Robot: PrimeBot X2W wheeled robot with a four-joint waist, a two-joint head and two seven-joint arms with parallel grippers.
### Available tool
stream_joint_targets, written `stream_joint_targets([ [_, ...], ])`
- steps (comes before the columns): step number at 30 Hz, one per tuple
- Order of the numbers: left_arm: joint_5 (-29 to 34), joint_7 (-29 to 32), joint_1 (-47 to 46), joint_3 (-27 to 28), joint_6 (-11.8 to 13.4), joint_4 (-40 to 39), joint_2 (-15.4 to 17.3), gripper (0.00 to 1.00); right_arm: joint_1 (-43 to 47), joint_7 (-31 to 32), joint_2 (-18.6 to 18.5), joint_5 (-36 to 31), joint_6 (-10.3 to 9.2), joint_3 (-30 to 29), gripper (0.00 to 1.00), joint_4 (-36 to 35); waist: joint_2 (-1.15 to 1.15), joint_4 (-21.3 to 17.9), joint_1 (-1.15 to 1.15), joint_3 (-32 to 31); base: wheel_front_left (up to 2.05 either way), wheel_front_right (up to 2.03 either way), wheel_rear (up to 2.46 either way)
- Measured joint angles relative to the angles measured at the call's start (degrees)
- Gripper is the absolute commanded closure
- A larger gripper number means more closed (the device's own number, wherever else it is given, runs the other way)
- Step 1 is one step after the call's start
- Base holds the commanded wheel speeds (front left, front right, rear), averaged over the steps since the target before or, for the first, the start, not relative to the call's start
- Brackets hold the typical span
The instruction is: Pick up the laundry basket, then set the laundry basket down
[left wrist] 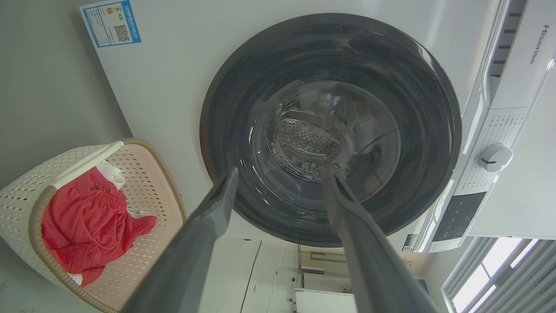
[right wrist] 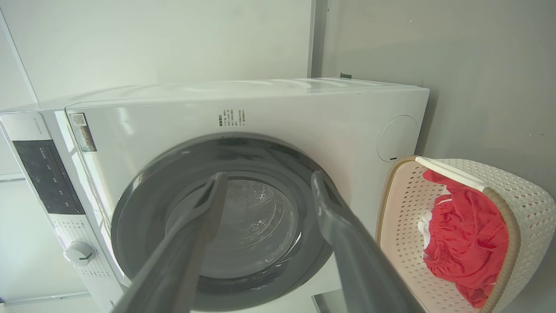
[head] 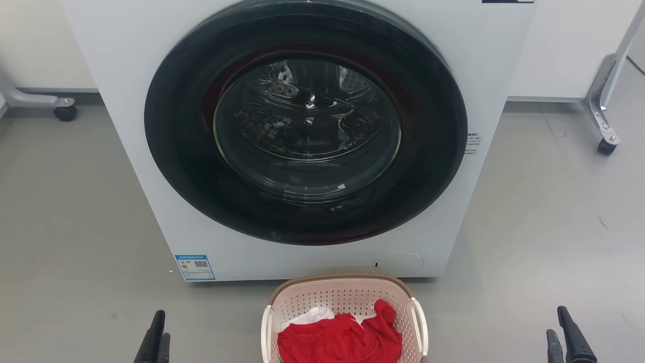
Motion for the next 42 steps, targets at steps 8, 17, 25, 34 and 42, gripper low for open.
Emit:
stream_joint_targets([
  [8, 0.1, -1.5, -0.3, -1.1, 0.0, -0.3, 0.0, 0.0, 0.0, -1.1, -0.1, -1.0, 0.0, 0.4, 0.0, -0.6, 0.0, -0.1, 0.0, 0.0, 0.0, 0.0, 0.0],
  [17, 4.1, -3.6, -1.3, -3.2, 0.0, -0.6, 0.6, 0.0, -0.1, -3.5, -1.0, -5.6, 0.01, 1.8, 0.0, -1.1, 0.0, -0.1, 0.0, -0.1, 0.0, 0.0, 0.0],
  [25, 13.9, -5.6, -2.5, -4.8, 1.2, -1.3, 1.7, 0.0, -0.4, -5.7, -3.4, -15.1, -0.77, 4.3, 0.0, -1.7, 0.0, -0.1, 0.0, -0.1, 0.0, 0.0, 0.0],
  [34, 24.1, -7.3, -3.2, -7.9, 3.6, -2.7, 2.8, 0.0, -0.5, -7.7, -5.8, -25.5, -3.1, 7.9, 0.0, -3.0, 0.0, -0.1, 0.0, -0.2, 0.0, 0.0, 0.0],
  [42, 32.3, -8.9, -3.6, -11.1, 4.7, -3.4, 4.2, 0.0, -0.5, -9.1, -7.5, -33.8, -5.05, 11.1, 0.0, -3.7, 0.0, -0.2, 0.0, -0.2, 0.0, 0.0, 0.0],
])
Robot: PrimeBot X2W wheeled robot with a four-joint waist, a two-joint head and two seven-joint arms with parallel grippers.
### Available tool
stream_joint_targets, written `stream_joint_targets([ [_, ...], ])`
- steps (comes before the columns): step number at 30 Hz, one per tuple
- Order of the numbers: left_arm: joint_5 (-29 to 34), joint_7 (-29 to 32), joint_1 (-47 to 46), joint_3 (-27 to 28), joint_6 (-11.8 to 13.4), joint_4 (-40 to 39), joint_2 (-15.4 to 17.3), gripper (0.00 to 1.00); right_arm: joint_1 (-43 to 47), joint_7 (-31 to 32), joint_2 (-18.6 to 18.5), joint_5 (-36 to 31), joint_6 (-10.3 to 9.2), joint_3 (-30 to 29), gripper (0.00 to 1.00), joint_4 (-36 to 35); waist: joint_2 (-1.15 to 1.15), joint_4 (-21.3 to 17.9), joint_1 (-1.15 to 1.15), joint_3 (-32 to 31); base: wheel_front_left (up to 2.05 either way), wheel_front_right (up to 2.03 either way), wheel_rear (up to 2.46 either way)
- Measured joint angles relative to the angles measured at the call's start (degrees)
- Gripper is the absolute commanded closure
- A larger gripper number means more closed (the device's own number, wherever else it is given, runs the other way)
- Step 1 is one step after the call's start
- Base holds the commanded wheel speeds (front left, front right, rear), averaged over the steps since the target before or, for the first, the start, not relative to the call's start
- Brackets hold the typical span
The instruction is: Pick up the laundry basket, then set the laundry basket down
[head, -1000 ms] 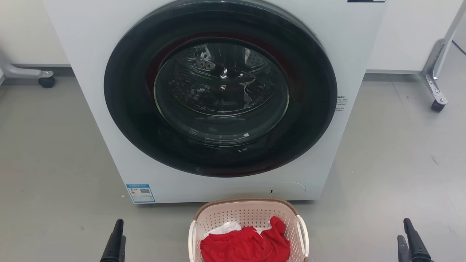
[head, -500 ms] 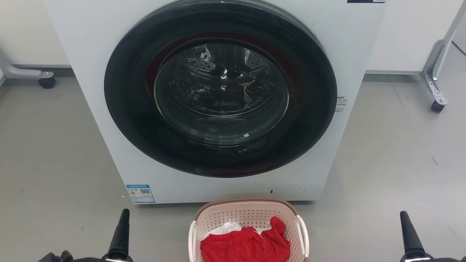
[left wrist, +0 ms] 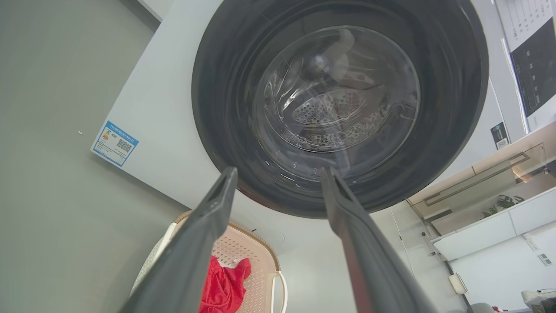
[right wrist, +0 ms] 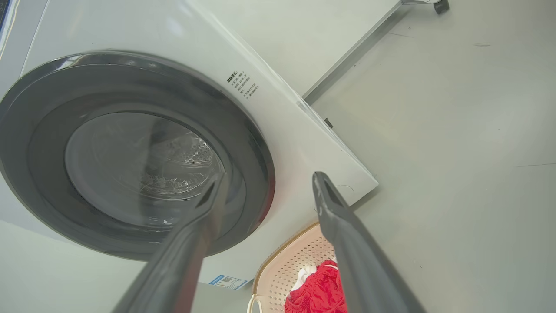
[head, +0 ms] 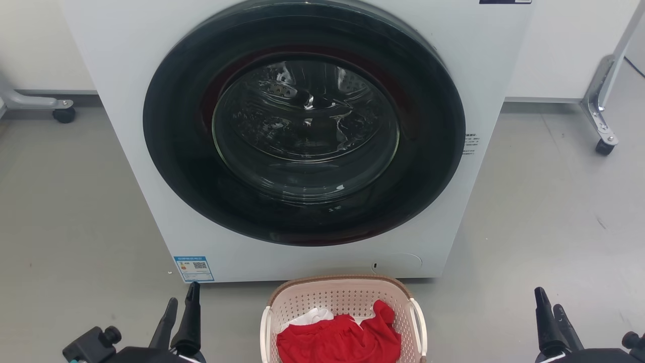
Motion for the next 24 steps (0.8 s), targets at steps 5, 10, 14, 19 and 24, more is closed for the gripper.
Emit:
stream_joint_targets([
  [5, 5.3, -1.0, -0.1, -2.1, 0.8, -0.1, 0.8, 0.0, -0.1, -1.1, -0.9, -5.1, -0.86, 2.0, 0.0, 0.0, 0.0, 0.0, 0.0, 0.0, 0.0, 0.0, 0.0],
  [10, 9.9, -2.1, -0.2, -3.8, 1.5, -0.1, 1.2, 0.0, -0.1, -2.2, -1.0, -8.5, -1.58, 3.2, 0.0, 0.1, 0.0, -0.1, 0.0, 0.1, 0.0, 0.0, 0.0],
  [14, 13.1, -2.9, -0.2, -4.7, 2.3, 0.0, 1.3, 0.0, -0.1, -3.0, -1.4, -11.6, -2.1, 4.1, 0.0, 0.4, 0.0, -0.2, 0.0, 0.1, 0.0, 0.0, 0.0],
  [19, 17.2, -3.9, -0.2, -5.8, 3.0, 0.6, 1.5, 0.0, -0.1, -4.0, -2.1, -15.8, -3.07, 5.1, 0.0, 0.6, 0.0, -0.2, 0.0, 0.1, 0.0, 0.0, 0.0],
  [24, 20.9, -5.1, -0.2, -6.4, 3.9, 1.1, 1.5, 0.0, -0.1, -5.2, -2.4, -19.6, -3.82, 6.0, 0.0, 0.9, 0.0, -0.2, 0.0, 0.1, 0.0, 0.0, 0.0],
])
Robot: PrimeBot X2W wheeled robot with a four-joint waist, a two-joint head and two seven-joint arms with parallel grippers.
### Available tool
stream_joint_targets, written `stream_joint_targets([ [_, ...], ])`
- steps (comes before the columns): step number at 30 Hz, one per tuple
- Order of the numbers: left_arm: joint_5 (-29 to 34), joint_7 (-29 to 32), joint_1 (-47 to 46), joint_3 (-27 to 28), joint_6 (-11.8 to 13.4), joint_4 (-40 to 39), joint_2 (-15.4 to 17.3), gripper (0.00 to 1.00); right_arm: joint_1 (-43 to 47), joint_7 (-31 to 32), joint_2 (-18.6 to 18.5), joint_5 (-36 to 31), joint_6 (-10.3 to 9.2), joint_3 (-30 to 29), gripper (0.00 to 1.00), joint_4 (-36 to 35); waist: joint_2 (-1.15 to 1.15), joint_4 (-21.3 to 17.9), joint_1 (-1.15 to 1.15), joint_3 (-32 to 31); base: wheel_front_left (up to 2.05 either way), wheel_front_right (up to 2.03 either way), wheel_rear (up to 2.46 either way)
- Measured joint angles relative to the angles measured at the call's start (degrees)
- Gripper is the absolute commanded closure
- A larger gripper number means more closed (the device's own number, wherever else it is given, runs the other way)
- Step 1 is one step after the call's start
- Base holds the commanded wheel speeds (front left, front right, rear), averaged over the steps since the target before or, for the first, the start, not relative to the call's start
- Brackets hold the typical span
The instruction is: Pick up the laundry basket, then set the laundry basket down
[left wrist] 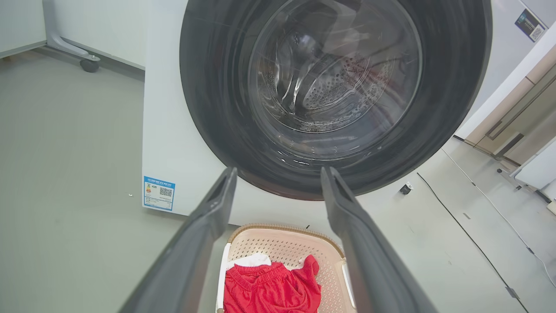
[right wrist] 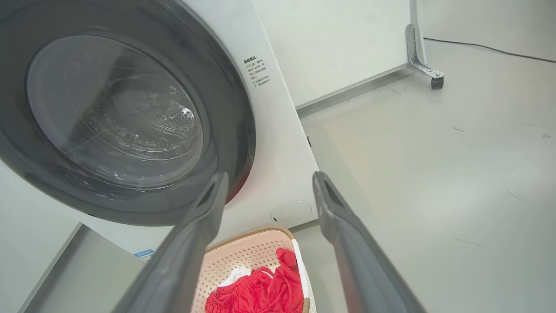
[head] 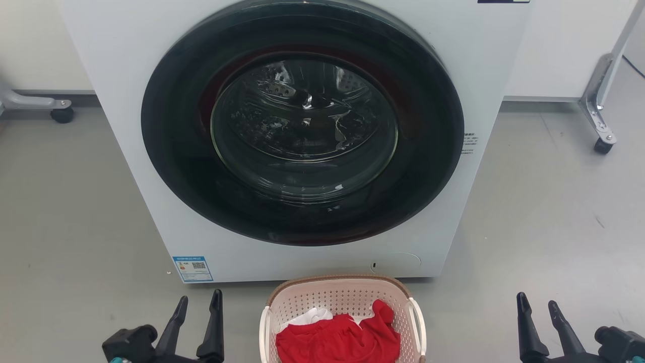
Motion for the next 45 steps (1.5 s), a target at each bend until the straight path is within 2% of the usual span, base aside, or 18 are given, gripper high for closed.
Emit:
stream_joint_targets([
  [25, 16.7, -5.3, -1.1, -3.7, 2.7, 3.8, -0.1, 0.0, 0.2, -5.3, -1.4, -18.2, -3.49, 3.7, 0.0, 0.6, 0.0, 0.2, 0.0, 0.1, 0.0, 0.0, 0.0],
  [45, 17.0, -5.3, -1.1, -2.7, 2.8, 5.4, -0.7, 0.0, 0.5, -5.3, -0.9, -18.6, -3.48, 2.7, 0.0, 1.2, 0.0, 0.1, 0.0, 0.9, 0.0, 0.0, 0.0],
])
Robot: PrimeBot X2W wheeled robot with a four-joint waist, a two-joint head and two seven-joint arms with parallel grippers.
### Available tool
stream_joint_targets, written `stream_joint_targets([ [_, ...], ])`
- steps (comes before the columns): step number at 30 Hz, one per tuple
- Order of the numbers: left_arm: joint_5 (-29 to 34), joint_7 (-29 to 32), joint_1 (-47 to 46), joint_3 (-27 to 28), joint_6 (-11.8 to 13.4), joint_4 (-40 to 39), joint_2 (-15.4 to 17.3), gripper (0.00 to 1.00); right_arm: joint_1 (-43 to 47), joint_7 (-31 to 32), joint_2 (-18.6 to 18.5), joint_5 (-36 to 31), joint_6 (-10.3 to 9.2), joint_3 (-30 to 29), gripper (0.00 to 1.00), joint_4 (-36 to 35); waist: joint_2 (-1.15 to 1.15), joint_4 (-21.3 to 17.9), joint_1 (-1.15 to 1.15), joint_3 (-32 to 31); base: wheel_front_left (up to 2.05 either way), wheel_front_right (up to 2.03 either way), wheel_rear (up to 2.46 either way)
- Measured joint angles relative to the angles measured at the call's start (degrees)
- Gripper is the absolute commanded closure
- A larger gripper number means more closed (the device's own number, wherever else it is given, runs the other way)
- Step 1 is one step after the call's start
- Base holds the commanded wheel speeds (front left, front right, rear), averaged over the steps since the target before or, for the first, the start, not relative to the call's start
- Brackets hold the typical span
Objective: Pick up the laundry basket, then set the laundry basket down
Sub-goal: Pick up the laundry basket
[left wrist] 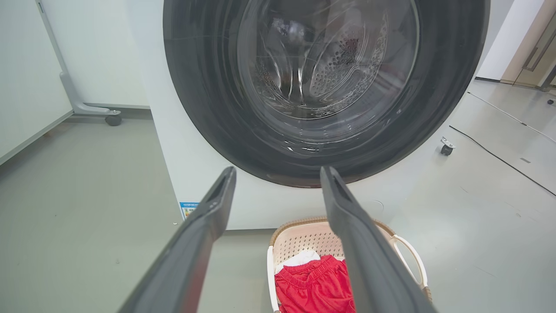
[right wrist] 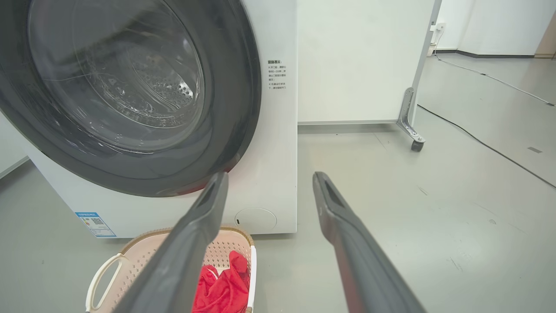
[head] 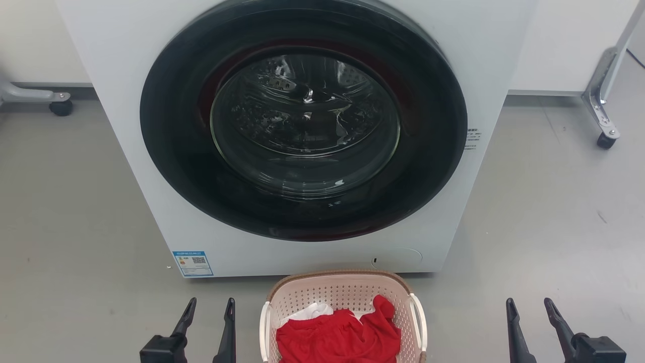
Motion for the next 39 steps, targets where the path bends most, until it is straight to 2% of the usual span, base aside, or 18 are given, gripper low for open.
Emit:
stream_joint_targets([
  [15, 0.4, 0.0, -1.1, 0.3, -0.1, -1.3, -0.5, 0.0, -0.7, 0.0, 0.5, 0.0, 0.09, -0.7, 0.0, -1.5, 0.0, -0.2, 0.0, 4.9, 0.0, 0.0, 0.0],
  [39, 1.6, 0.0, -11.2, 1.2, -0.3, -1.2, -1.4, 0.0, -10.7, 0.0, 0.9, -1.0, 0.34, -1.6, 0.0, -2.5, 0.0, -1.6, 0.01, 21.7, 0.0, 0.0, 0.0],
])
